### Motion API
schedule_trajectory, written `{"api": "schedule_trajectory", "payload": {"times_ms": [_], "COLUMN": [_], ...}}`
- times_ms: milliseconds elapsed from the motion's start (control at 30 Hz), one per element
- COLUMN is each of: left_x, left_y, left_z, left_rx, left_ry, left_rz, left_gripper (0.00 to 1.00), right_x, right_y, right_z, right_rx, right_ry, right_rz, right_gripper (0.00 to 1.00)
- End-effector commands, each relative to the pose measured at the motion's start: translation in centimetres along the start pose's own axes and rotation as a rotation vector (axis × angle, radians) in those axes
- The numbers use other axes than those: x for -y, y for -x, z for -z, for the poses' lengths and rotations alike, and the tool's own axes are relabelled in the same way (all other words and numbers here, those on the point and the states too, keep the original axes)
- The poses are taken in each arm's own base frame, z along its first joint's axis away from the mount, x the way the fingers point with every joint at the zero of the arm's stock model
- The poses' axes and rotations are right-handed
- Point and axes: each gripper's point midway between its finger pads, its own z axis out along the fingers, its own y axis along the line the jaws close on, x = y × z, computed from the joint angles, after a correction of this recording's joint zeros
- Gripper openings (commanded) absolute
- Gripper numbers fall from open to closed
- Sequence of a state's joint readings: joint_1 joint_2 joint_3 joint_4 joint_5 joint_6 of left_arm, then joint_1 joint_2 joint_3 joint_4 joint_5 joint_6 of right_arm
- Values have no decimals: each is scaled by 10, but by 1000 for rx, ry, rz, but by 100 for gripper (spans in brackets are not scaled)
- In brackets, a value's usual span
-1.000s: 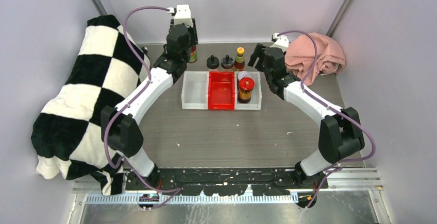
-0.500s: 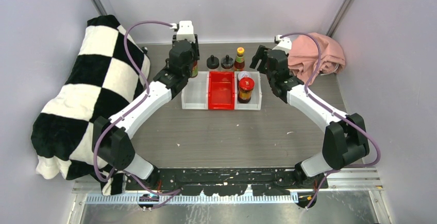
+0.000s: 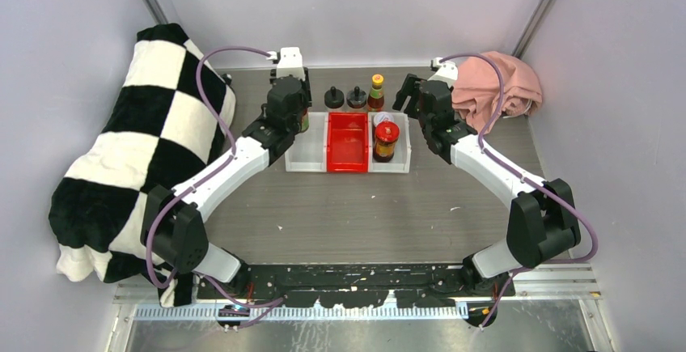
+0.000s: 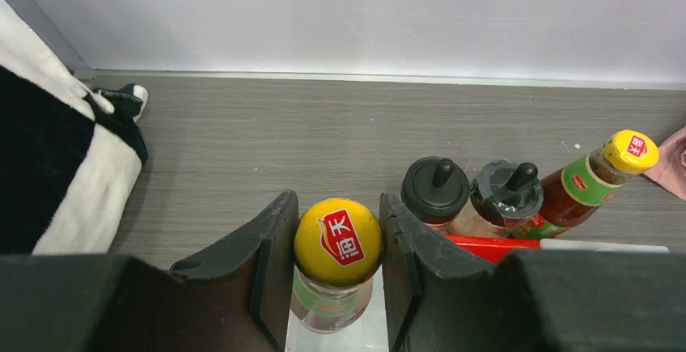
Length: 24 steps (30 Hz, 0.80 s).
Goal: Organize the condiment bottles
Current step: Place the bottle in the storage box.
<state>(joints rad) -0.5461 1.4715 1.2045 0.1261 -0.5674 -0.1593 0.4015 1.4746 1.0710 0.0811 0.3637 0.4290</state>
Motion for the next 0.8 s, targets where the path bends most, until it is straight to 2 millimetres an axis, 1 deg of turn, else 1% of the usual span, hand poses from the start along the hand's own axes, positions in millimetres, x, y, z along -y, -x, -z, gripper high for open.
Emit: {"api": "schedule_trajectory", "payload": {"times_ms": [0,567,767], "left_x": [0,7,8], "left_y": [69,36,28], "left_z": [8,-10,-16], "left_rx": [221,200,202], "left_ry": [1,5,10], "left_rz": [167,160,155], "left_gripper": [0,0,0], "right_x": [-9,-10,-10], "right_y": [28,26,24], "right_z": [7,-1,-5], "right_rx": [69,66,63], "right_ry": [29,21,19], "right_rz": [-35,-17,-15], "right_gripper": [78,78,78]}}
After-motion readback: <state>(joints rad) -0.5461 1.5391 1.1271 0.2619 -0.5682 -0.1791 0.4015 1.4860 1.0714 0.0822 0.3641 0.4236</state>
